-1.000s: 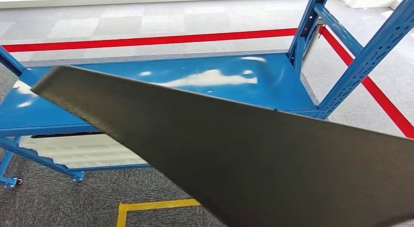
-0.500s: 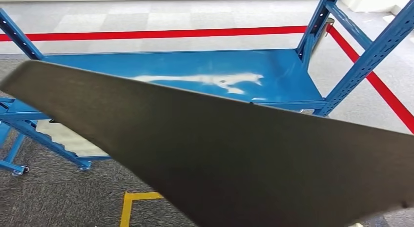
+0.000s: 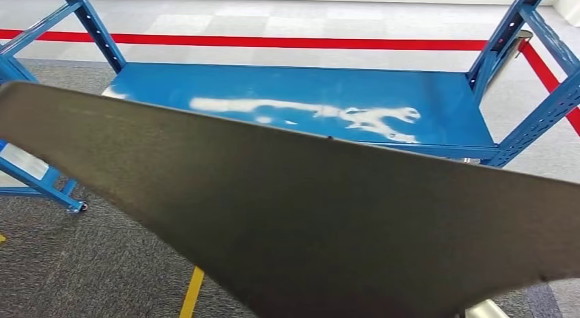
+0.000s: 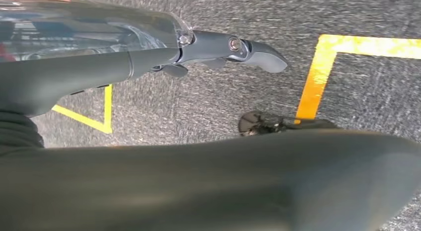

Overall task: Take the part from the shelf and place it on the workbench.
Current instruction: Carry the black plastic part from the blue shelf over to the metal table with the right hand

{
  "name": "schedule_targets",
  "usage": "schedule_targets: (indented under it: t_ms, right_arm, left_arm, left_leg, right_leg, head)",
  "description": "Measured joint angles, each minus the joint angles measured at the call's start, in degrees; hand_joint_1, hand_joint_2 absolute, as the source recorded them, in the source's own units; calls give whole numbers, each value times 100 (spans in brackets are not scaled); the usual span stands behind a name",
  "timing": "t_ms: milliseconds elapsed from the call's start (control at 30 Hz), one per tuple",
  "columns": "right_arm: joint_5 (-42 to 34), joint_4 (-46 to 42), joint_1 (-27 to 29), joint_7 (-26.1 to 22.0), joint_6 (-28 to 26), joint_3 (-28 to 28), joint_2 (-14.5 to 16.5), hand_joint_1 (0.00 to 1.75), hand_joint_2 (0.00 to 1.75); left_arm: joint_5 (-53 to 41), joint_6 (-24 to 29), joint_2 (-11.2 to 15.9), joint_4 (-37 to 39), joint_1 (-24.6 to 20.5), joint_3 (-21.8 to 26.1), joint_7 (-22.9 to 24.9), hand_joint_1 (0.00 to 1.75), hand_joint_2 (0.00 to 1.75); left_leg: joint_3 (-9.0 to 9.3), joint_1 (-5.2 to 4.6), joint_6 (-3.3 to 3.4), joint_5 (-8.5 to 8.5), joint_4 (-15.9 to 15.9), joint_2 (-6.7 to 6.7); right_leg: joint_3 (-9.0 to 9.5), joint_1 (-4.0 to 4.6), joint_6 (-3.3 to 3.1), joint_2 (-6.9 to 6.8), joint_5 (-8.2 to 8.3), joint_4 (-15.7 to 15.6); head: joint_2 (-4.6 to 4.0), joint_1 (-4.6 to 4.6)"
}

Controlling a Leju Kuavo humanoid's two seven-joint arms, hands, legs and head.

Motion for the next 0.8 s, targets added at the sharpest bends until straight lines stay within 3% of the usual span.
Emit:
schedule_targets:
  t_ms: [67,133,167,233,300,367,400,433,467,533,600,667,733,800]
  right_arm:
    - [12,-1,-5,1,0,2,14,175,175]
    - [36,-3,-9,1,0,6,30,175,175]
    - [53,-4,-9,1,0,8,39,175,175]
    - [79,-10,-3,-1,0,14,52,175,175]
    - [94,-13,32,-4,0,20,55,175,175]
    - [103,-11,80,-5,0,26,55,175,175]
    - [110,-10,98,-5,0,30,55,175,175]
    - [121,-9,110,-7,0,35,55,175,175]
    - [134,-10,117,-9,-1,40,56,175,175]
    - [163,-15,133,-20,-1,47,62,175,175]
    - [183,-26,155,-32,-1,54,69,175,175]
    - [191,-33,161,-37,-1,67,84,175,175]
    - [193,-35,156,-39,-1,83,111,175,175]
    - [196,-36,161,-42,1,97,131,175,175]
  left_arm:
    - [0,-10,4,1,-6,0,0,0,175]
    - [0,-22,10,1,7,1,0,0,175]
    - [0,-27,13,0,19,1,0,0,175]
    - [0,-35,21,0,25,2,0,0,175]
    - [1,-42,25,0,8,2,0,0,175]
    - [2,-54,26,0,7,3,0,0,175]
    - [3,-62,26,0,14,3,0,0,175]
    - [4,-68,26,0,21,4,-1,0,175]
    - [6,-73,26,0,23,4,-2,0,175]
    - [8,-81,22,0,11,4,-5,0,175]
    - [13,-86,19,1,4,5,-9,0,175]
    - [24,-94,26,2,25,9,-12,0,175]
    - [43,-102,30,2,43,14,-13,0,175]
    - [67,-103,28,2,25,17,-13,0,175]
  left_leg:
    - [239,-49,67,96,-461,171]
    - [216,-93,158,84,-514,156]
    - [201,-90,205,97,-535,118]
    - [168,-72,306,151,-572,39]
    - [124,-74,376,196,-583,-55]
    - [82,-104,410,222,-575,-173]
    - [71,-119,416,232,-567,-239]
    - [66,-130,417,239,-558,-309]
    - [65,-138,414,244,-546,-382]
    - [35,-148,393,256,-507,-518]
    - [-43,-138,337,288,-473,-640]
    - [-103,-123,266,317,-462,-731]
    - [-181,-126,205,197,-317,-572]
    - [-434,-103,131,-155,265,-311]
  right_leg:
    - [1,17,65,-105,5,8]
    - [1,22,138,-203,25,4]
    - [3,13,176,-187,5,11]
    - [-87,-3,219,73,-192,212]
    - [-388,-3,211,379,-593,883]
    - [-700,12,189,447,-835,1581]
    - [-728,22,174,455,-785,1657]
    - [-645,31,153,473,-627,1496]
    - [-470,38,125,529,-396,1136]
    - [-132,39,72,776,-73,397]
    - [-33,45,51,918,-23,103]
    - [-41,40,23,811,-5,59]
    - [-41,14,-29,663,24,35]
    - [-49,5,-54,488,31,28]
  head:
    - [0,1]
    - [1,2]
    - [1,2]
    - [0,4]
    - [0,8]
    - [0,9]
    - [0,9]
    - [1,9]
    - [1,9]
    - [0,9]
    - [0,6]
    - [1,4]
    - [1,0]
    - [0,-5]
